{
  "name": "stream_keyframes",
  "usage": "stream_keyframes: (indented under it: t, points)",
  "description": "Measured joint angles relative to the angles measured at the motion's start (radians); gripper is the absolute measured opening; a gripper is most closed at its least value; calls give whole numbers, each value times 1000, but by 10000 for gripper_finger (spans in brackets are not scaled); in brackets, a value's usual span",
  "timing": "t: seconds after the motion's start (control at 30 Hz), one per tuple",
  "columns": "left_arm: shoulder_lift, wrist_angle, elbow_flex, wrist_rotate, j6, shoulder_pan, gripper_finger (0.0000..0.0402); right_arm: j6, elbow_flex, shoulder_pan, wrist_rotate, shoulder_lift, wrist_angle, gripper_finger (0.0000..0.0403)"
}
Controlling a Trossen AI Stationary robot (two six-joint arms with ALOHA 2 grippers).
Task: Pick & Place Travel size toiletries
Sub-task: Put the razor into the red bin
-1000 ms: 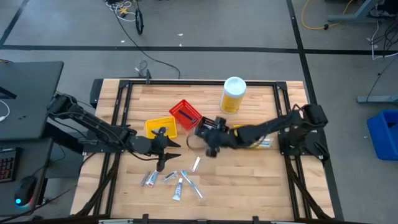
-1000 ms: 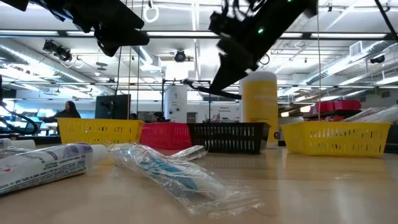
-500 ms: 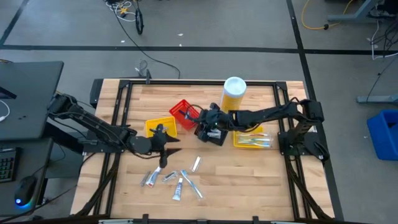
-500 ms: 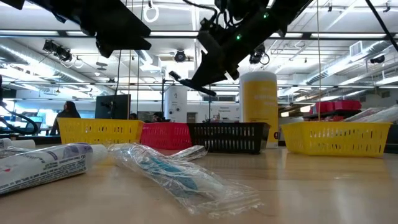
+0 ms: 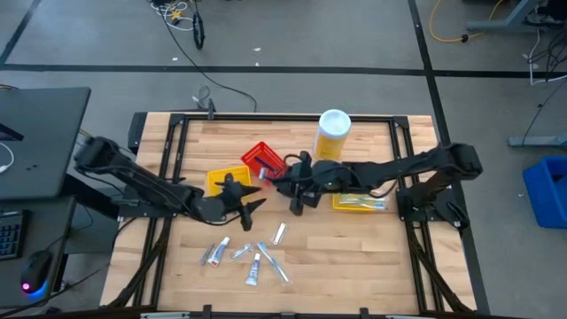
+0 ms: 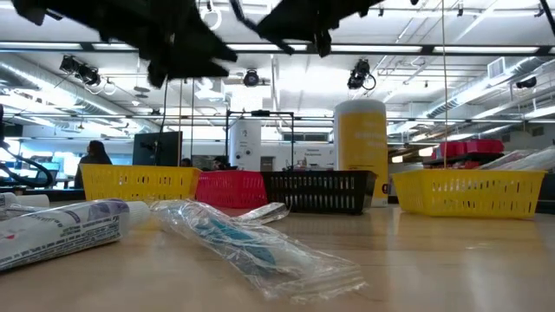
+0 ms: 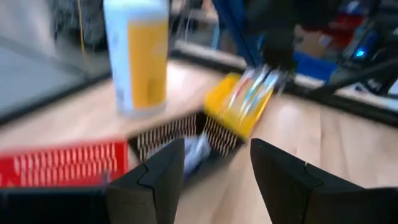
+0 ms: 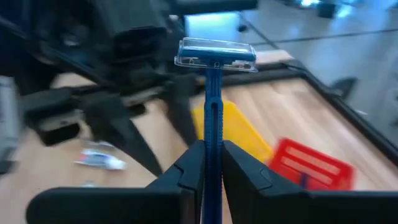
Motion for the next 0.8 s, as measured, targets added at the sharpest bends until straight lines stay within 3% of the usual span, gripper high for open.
stream_keyframes:
  t: [0.1, 0.2, 0.37, 0.8]
  points:
    - [10, 186, 0, 19, 158, 0, 194, 0, 0, 15, -76, -1, 7, 52]
    - [7, 262, 0, 64, 246, -4, 194, 0, 0, 35, -81, 0, -18, 52]
    - [2, 286, 0, 99, 253, -4, 194, -24, 0, 61, -81, 0, 69, 52]
    - [3, 356, -2, 114, 323, -8, 194, -27, 0, 65, -74, 0, 54, 52]
